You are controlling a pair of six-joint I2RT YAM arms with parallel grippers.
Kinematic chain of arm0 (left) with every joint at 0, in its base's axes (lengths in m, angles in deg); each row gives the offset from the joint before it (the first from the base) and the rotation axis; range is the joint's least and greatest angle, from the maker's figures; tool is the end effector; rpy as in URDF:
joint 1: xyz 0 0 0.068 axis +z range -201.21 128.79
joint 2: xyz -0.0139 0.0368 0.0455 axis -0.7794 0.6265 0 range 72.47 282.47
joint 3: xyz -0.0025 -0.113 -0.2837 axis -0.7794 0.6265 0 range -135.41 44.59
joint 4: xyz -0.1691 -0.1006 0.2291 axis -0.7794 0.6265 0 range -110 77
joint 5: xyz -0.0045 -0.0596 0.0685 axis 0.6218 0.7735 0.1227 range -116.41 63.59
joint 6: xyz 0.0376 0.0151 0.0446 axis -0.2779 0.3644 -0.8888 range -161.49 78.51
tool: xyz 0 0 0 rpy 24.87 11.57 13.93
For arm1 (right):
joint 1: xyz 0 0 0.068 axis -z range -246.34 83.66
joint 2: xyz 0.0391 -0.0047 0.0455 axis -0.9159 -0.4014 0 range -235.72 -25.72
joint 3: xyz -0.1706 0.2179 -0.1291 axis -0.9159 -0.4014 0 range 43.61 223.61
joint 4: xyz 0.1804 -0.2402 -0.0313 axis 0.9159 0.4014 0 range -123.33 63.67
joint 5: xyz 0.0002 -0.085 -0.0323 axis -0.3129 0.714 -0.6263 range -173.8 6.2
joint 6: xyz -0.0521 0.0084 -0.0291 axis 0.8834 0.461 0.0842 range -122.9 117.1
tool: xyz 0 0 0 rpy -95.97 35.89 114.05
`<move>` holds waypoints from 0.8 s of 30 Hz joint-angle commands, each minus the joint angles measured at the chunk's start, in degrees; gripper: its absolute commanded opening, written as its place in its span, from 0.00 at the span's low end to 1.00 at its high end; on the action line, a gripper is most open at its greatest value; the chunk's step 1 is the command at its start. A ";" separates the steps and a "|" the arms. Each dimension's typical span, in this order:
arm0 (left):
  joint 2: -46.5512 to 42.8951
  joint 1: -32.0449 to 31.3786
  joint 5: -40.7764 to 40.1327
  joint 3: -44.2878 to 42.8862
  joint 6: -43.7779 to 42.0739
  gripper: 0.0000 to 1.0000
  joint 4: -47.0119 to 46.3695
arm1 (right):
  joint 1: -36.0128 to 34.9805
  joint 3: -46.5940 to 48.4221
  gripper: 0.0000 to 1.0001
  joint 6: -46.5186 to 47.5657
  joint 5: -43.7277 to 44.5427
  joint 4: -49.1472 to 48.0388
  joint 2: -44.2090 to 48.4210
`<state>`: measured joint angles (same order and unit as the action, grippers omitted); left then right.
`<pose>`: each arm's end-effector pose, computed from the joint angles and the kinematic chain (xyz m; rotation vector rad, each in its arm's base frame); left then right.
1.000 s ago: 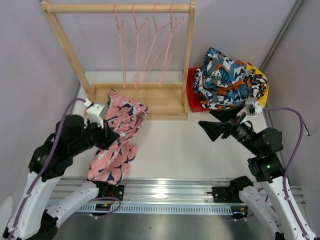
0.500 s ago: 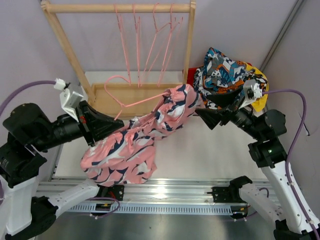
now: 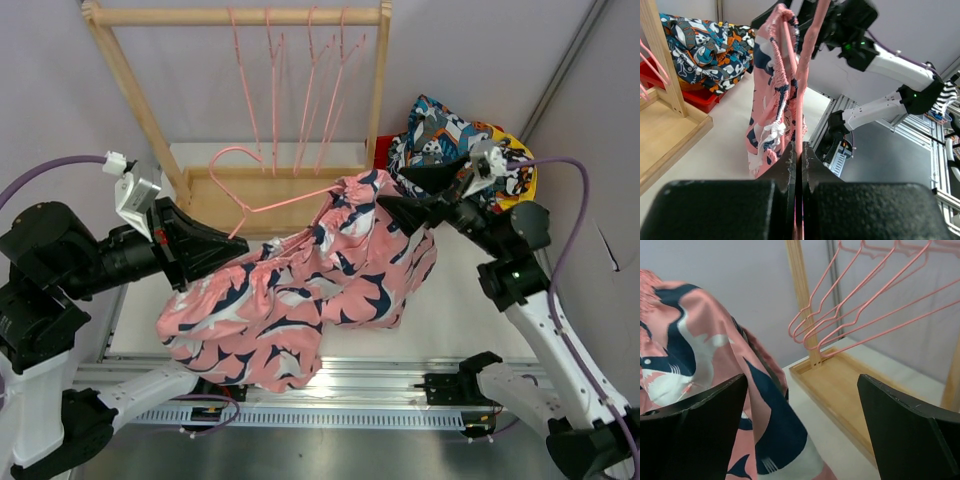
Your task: Remove the shorts from the hanger
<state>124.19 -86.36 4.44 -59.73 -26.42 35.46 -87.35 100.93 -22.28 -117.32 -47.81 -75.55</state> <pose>0.0482 -0.0619 0.6065 0.7248 1.5725 -1.0946 0.1861 0.0979 0.4795 -0.5518 1.1905 0.9516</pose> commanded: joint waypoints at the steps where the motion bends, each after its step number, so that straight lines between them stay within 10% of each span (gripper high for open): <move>1: -0.48 -0.44 1.58 -1.15 1.37 0.00 -3.96 | -2.62 -2.03 0.99 -4.26 -0.50 -11.44 -4.48; 2: -0.40 -0.44 1.32 -0.98 1.19 0.00 -3.87 | -3.50 -1.95 0.94 -3.57 -0.58 -11.71 -6.23; 3: -0.40 -0.44 0.88 -1.07 1.02 0.00 -3.44 | -4.99 -1.95 0.54 -3.22 -0.84 -11.80 -6.86; 6: -0.48 -0.44 -1.84 -0.98 0.14 0.00 -2.21 | -5.62 -2.47 0.00 -1.72 0.64 -11.19 -6.26; 24: -2.59 -1.67 -9.14 2.89 -2.33 0.00 1.40 | 24.25 -0.37 0.00 0.92 11.81 4.46 3.86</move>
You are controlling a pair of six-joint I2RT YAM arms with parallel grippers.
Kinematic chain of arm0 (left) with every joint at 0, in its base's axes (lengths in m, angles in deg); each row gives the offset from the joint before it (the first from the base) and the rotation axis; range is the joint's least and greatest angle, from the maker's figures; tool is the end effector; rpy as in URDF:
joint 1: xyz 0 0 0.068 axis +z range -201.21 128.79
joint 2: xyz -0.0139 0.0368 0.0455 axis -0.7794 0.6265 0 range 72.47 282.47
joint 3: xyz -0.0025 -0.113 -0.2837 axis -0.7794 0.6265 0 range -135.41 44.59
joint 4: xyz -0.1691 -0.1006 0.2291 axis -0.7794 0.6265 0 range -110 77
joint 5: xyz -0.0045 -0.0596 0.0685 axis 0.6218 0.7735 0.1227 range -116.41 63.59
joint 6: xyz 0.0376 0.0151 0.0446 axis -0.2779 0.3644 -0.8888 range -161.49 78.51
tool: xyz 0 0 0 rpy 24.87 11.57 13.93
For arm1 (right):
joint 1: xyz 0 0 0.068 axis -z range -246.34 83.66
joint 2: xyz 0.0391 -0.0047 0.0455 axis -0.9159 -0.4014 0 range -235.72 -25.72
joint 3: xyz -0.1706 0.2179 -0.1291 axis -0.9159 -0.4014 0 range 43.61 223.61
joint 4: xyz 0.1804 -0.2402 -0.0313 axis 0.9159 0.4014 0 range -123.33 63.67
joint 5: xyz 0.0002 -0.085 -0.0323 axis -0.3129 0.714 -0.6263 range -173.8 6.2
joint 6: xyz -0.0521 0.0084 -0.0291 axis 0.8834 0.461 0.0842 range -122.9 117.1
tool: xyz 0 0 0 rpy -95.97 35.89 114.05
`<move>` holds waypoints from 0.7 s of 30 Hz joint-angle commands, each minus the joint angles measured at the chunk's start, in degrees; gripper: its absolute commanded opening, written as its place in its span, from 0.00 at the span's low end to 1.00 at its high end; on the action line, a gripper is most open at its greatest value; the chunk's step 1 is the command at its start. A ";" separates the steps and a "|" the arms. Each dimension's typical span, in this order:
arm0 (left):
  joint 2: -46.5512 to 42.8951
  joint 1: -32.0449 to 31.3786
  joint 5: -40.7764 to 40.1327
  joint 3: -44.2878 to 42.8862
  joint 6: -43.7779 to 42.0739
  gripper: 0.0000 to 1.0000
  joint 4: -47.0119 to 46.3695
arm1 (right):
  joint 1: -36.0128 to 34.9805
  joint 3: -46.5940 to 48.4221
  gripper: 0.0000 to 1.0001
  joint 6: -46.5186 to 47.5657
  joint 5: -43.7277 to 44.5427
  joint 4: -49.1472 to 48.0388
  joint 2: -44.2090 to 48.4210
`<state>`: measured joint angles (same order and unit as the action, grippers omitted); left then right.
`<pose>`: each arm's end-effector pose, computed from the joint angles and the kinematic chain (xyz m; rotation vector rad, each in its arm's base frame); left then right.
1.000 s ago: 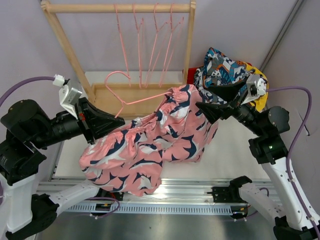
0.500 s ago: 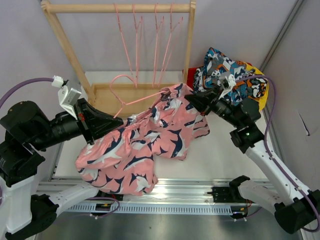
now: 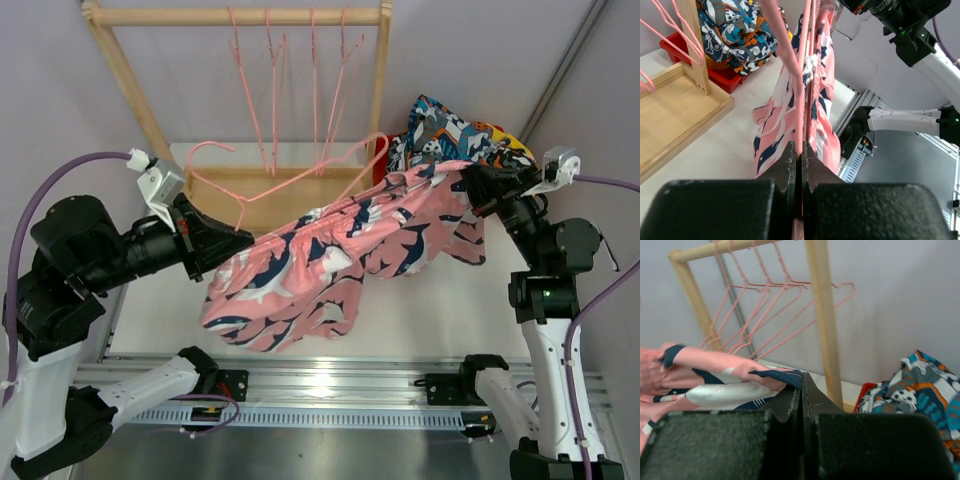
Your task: Remove the shorts from the hanger
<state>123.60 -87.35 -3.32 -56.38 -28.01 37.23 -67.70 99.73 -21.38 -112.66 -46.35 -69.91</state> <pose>0.0601 -0.0656 0.5890 0.6562 1.6653 -0.9763 0.1779 0.0257 0.4868 -0.2815 1.1797 0.5890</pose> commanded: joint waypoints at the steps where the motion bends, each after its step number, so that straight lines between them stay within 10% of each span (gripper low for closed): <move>1: -2.09 -0.69 -1.64 -0.63 -0.82 0.00 -0.37 | 5.23 0.23 0.00 -0.59 6.72 2.82 -2.04; 12: -5.08 -0.69 -17.89 3.84 0.32 0.00 -14.15 | -1.32 -10.66 0.00 -6.84 -8.31 -5.09 0.75; 17: -4.91 -0.69 -31.49 10.00 -0.46 0.00 -27.50 | -30.73 -12.26 0.00 7.12 14.24 8.33 6.30; 21: 3.26 -0.69 -42.32 1.05 -4.76 0.00 -17.62 | -35.72 -7.27 0.00 11.97 26.73 15.01 6.39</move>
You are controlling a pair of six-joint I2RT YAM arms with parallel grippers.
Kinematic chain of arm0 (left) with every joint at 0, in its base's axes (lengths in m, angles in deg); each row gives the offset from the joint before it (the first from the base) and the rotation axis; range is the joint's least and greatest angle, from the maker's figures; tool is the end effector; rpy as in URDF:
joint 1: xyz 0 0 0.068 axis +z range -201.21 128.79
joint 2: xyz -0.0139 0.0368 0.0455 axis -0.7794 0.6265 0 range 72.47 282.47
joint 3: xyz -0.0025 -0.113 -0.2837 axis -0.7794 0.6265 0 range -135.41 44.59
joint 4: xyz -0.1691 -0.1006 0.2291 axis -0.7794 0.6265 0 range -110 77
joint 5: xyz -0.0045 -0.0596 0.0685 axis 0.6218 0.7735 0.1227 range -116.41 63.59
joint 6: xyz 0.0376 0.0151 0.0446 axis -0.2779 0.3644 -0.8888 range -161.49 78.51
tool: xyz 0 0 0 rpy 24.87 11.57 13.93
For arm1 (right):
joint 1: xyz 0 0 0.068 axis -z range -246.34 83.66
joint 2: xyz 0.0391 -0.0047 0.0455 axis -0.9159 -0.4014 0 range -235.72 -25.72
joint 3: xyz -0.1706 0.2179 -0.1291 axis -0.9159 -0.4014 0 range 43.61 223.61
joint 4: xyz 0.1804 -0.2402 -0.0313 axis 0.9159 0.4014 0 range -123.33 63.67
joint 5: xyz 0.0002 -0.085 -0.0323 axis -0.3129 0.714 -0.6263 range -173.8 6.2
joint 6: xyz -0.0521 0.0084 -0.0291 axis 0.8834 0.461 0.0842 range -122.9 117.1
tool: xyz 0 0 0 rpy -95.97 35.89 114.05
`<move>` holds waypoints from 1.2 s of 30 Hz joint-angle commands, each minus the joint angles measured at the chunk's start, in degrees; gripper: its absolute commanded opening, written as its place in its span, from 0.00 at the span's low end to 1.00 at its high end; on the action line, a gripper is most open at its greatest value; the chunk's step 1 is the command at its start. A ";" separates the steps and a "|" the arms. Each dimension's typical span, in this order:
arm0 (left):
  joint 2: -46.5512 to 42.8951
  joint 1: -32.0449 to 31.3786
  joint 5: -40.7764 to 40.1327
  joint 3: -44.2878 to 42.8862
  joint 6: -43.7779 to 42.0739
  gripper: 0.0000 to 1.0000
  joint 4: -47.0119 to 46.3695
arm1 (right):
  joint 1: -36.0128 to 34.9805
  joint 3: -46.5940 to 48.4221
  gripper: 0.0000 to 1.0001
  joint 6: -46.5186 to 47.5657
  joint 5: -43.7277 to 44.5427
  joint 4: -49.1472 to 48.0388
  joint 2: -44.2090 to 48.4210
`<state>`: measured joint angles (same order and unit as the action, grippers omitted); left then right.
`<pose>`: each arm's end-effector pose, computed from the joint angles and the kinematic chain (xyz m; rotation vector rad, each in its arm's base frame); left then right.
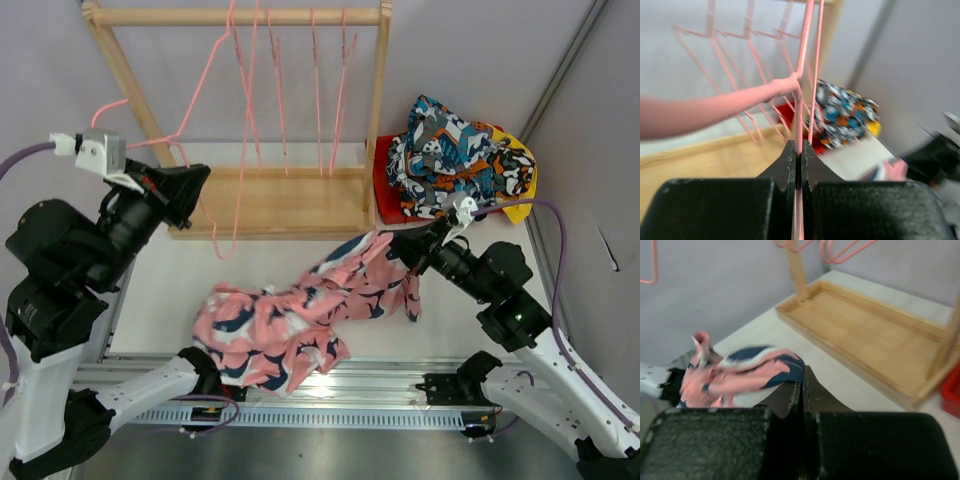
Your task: Remove the shorts from the hanger
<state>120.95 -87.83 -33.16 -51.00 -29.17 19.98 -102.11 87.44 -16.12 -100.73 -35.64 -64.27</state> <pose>0.0771 -0.0508 0.6026 0.2140 1.4610 -0.6123 0.1418 0.1182 0.4006 -0.5391 1.4098 0.9062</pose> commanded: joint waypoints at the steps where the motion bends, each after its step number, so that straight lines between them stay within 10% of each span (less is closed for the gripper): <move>1: 6.96 -0.20 -14.68 -7.21 -4.14 0.00 3.31 | -1.06 9.04 0.00 8.62 16.73 5.37 -0.38; 9: 2.50 -0.20 -30.78 -6.80 -1.87 0.00 18.80 | 12.17 35.59 0.00 14.71 34.58 8.19 -14.79; 17: -2.17 -0.20 -32.19 -2.68 1.40 0.00 26.64 | 35.05 51.79 0.00 4.25 34.59 0.68 -30.61; 26: 6.59 1.37 -28.25 4.72 -2.99 0.00 13.90 | 44.91 71.12 0.00 -10.33 11.98 -10.31 -59.17; 34: 19.43 19.47 -10.93 -3.28 -4.84 0.00 8.71 | 44.38 85.37 0.00 -26.14 -1.46 -30.64 -80.45; 36: 24.08 21.85 -9.79 -6.97 -4.67 0.00 8.97 | 45.17 92.53 0.00 -30.11 -0.47 -22.36 -86.58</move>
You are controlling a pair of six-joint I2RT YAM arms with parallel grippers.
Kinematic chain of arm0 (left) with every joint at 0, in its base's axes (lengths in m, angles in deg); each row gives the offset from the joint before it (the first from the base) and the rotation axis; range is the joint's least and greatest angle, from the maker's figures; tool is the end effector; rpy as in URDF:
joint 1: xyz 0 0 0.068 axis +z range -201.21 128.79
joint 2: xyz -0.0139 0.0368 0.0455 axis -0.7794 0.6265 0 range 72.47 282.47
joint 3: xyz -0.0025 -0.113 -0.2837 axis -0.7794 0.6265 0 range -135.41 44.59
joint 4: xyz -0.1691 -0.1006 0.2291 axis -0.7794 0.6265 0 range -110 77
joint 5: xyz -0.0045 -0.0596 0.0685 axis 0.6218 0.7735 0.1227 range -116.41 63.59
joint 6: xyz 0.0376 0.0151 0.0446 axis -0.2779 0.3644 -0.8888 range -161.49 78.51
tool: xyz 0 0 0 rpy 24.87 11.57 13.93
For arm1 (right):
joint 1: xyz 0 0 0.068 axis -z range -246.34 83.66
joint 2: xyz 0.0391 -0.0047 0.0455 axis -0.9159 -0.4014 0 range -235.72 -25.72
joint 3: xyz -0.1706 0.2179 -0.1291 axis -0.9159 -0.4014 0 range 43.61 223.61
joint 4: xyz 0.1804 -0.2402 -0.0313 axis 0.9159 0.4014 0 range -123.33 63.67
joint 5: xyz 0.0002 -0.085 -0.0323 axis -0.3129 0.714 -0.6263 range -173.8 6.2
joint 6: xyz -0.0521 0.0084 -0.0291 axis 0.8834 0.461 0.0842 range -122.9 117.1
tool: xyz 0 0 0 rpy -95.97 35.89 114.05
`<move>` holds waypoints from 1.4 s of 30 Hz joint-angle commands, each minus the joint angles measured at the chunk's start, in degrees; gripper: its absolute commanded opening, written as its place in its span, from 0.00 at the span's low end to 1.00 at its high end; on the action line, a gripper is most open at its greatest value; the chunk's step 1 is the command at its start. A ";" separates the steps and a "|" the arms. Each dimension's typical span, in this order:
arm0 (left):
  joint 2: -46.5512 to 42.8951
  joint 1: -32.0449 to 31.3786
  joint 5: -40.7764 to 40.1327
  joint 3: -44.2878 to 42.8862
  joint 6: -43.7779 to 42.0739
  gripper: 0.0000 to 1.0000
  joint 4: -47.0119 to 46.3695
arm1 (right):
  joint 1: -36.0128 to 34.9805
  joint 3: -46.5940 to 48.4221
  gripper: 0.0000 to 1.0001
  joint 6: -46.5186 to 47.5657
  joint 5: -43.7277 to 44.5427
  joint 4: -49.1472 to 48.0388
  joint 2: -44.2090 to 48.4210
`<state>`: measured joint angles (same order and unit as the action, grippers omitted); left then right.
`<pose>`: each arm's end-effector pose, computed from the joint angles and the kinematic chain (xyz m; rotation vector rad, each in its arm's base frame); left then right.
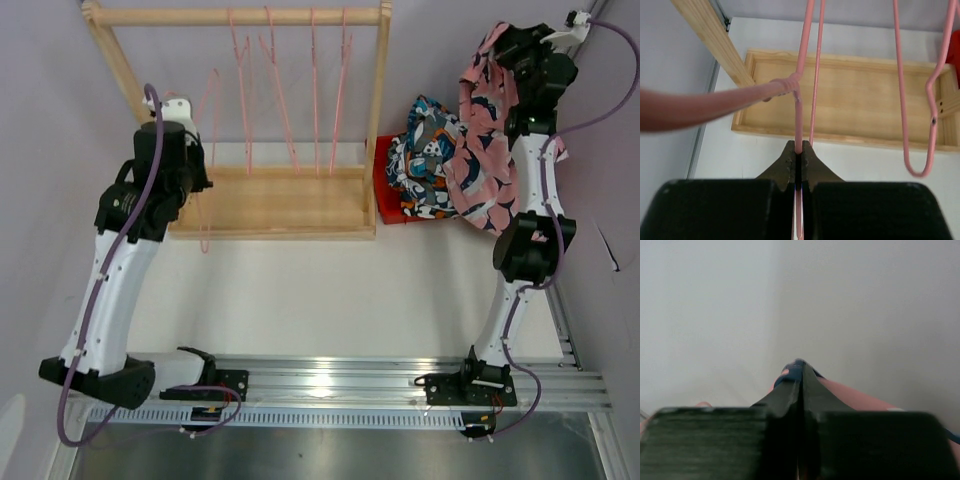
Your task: Remove the shorts from the hanger
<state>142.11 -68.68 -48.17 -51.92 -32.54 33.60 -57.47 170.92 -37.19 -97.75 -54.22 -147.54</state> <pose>0.2427 -0.0591 0.5241 -0.0870 2.0012 0.0921 0.5577 -0.0761 0.5057 0.2061 1.1215 0.5304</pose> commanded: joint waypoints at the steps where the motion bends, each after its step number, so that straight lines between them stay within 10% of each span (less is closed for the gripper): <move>1: 4.43 3.49 6.45 -8.41 -1.04 0.00 -4.65 | 0.54 13.19 0.27 -9.31 -4.23 7.59 -6.29; 3: 7.42 4.73 7.60 -14.37 -0.25 0.00 -4.39 | 0.37 19.99 0.99 -10.44 -3.45 18.98 -12.53; 6: 15.84 4.82 9.01 -28.73 -0.25 0.00 -0.80 | 0.10 3.33 0.99 -11.41 -4.76 26.78 -8.65; 11: 33.33 5.08 9.72 -51.91 -1.04 0.00 4.05 | -1.39 -47.52 1.00 -19.32 -4.15 -12.90 10.26; 16: 34.94 5.96 10.33 -46.85 0.36 0.00 -5.34 | -2.71 -73.20 1.00 -21.00 -7.05 -25.07 23.26; 29: 41.01 7.89 10.60 -46.76 2.83 0.03 -6.94 | -12.99 -95.49 0.99 -8.96 -3.02 -19.82 48.42; 38: 27.15 7.81 9.63 -23.48 4.14 0.03 -10.97 | -17.12 -94.87 0.99 -4.57 0.33 -8.92 57.47; 42: 21.16 7.81 10.06 -16.35 4.67 0.22 -12.03 | -18.35 -94.61 1.00 -2.37 2.09 -4.18 62.05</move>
<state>166.99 -60.79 -38.82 -72.71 -29.50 16.05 -74.78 75.51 -42.78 -97.97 -61.39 -88.77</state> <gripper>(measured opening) 0.161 0.993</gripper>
